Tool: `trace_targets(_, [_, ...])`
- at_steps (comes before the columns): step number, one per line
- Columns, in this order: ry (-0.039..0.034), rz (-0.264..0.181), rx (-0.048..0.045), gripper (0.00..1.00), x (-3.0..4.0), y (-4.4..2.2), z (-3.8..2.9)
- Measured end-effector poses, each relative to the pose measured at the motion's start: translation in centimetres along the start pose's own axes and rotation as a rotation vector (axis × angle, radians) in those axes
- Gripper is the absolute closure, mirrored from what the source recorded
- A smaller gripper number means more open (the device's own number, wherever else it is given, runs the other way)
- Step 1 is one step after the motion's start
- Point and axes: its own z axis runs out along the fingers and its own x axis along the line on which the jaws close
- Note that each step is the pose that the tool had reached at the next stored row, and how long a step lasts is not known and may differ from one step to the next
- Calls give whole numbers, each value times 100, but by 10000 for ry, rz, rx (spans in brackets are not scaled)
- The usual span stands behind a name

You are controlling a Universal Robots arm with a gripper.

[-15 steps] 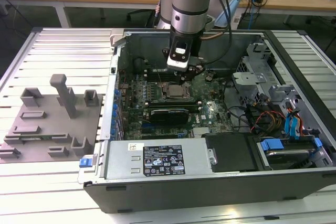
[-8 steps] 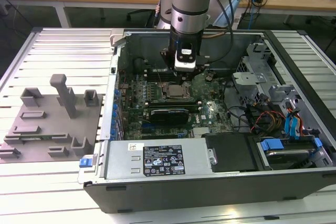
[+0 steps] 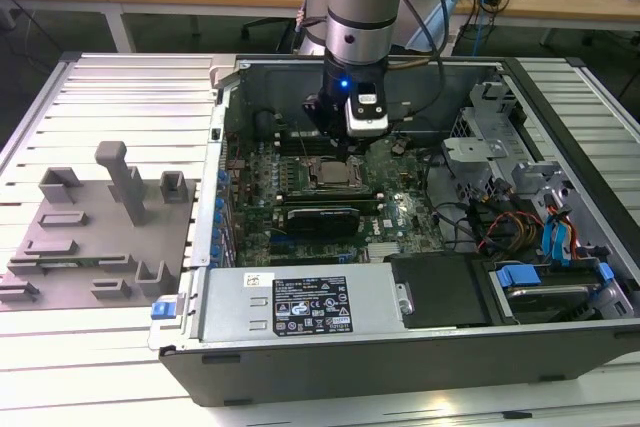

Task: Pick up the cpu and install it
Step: 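Close the cpu cover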

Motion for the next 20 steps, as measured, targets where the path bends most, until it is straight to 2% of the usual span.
trace_targets(10, [11,-2005,5,89,0,0,2])
trace_targets(20, [-20,-4155,126,89,0,0,11])
